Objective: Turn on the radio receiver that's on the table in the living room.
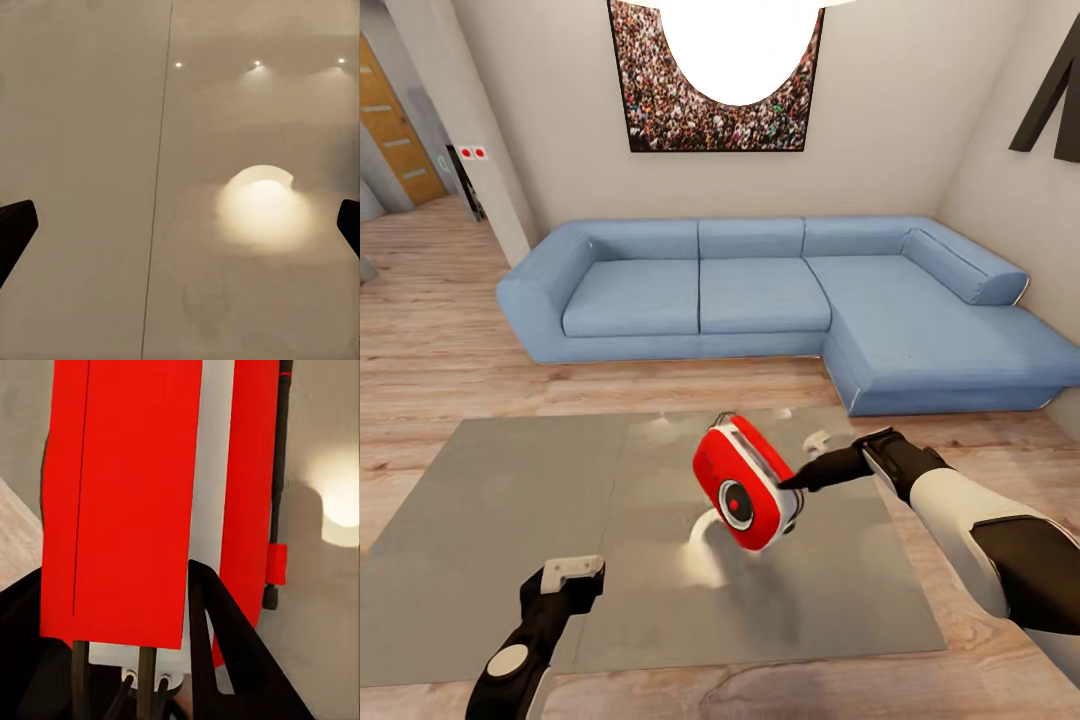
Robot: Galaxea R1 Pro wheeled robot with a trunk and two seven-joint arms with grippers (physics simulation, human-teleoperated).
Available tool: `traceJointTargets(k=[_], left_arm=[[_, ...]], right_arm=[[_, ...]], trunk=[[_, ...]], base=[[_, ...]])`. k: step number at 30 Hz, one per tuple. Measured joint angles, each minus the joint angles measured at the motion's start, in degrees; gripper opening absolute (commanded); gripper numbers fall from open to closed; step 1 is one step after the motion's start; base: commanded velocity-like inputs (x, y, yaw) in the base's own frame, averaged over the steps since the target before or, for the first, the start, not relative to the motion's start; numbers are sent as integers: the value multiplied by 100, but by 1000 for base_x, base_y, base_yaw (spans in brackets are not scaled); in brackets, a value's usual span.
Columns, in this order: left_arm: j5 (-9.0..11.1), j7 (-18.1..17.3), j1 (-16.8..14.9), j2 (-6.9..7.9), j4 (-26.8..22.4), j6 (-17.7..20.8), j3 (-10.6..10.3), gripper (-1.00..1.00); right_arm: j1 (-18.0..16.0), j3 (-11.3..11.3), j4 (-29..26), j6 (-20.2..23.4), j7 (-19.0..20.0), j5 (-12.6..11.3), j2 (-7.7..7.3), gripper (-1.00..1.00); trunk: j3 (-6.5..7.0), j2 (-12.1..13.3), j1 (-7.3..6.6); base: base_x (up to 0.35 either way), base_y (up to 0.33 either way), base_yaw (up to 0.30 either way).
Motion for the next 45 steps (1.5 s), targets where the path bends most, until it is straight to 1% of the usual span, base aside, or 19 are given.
traceJointTargets(k=[2, 4, 7, 8, 11, 12, 13, 15, 17, 18, 23, 24, 26, 29, 31, 33, 37, 40, 45], left_arm=[[17, -9, 0, -8, -16, 6, -8, 100], [19, -13, 0, -18, -77, 16, -45, 100], [23, -20, 0, -16, -155, 27, -208, 100], [24, -22, 0, -15, -162, 28, -286, 100], [25, -24, 0, -17, -172, 87, -814, 100], [25, -24, 0, -21, -173, 185, -1015, -100], [23, -23, 0, -23, -173, 256, -1121, -100], [18, -9, 0, -57, -182, 633, -1612, -100], [7, 5, 0, -179, -202, 811, -1957, -100], [0, 10, 0, -299, -223, 882, -2115, -100], [-101, 18, 0, -669, -257, 954, -2416, -100], [-185, 19, 0, -739, -259, 961, -2521, -100], [-425, 19, 0, -767, -264, 1049, -2717, -100], [-927, 11, -6, -767, -297, 1410, -2873, -100], [-1098, 0, -27, -767, -421, 1504, -3044, -100], [-1184, 5, -98, -767, -581, 1548, -3244, -100], [-1233, 16, -305, -767, -641, 1566, -3331, -100], [-1238, 18, -479, -767, -647, 1568, -3303, -100], [-1237, -2, -641, -767, -642, 1569, -3000, -100]], right_arm=[[1, 17, 1, 3, 247, 17, -2, -100], [0, 16, 0, -3, 664, 23, -5, -100], [0, -9, -2, -18, 1183, 45, -22, -100], [0, 0, -2, -23, 1270, 58, -25, -100], [-2, -9, -2, -40, 1379, 84, -30, -100], [-2, -11, -2, -45, 1388, 87, -30, -100], [-2, -9, -2, -47, 1392, 91, -31, -100], [-2, -5, -2, -50, 1400, 96, -31, -100], [-2, -10, -2, -52, 1400, 97, -31, -100], [-2, -11, -2, -53, 1394, 99, -32, -100], [-2, -9, -2, -52, 1381, 98, -32, -100], [-2, -8, -2, -52, 1380, 98, -32, -100], [-2, -8, -2, -52, 1379, 99, -32, -100], [-2, -16, -2, -52, 1379, 172, -29, -100], [-2, 9, -1, -53, 1378, 247, -26, -100], [-2, 1, -2, -52, 1378, 292, -24, -100], [-2, -8, -2, -52, 1379, 314, -23, -100], [-2, -9, -2, -51, 1379, 315, -18, -100], [-2, -8, -2, -52, 1379, 317, -15, -100]], trunk=[[0, 0, 0], [0, 0, 0], [0, 0, 0], [0, 0, 0], [0, 0, 0], [0, 0, 0], [0, 0, 0], [0, 0, 0], [0, 0, 0], [0, 0, 0], [0, 0, 0], [0, 0, 0], [0, 0, 0], [0, 0, 0], [0, 0, 0], [0, 0, 0], [0, 0, 0], [0, 0, 0], [0, 0, 0]], base=[[0, 0, 0], [0, 0, 0], [0, 0, 0], [0, 0, 0], [0, 0, 0], [0, 0, 0], [0, 0, 0], [0, 0, 0], [0, 0, 0], [0, 0, 0], [0, 0, 0], [0, 0, 0], [0, 0, 0], [0, 0, 0], [0, 0, 0], [0, 0, 0], [0, 0, 0], [0, 0, 0], [0, 0, 0]])
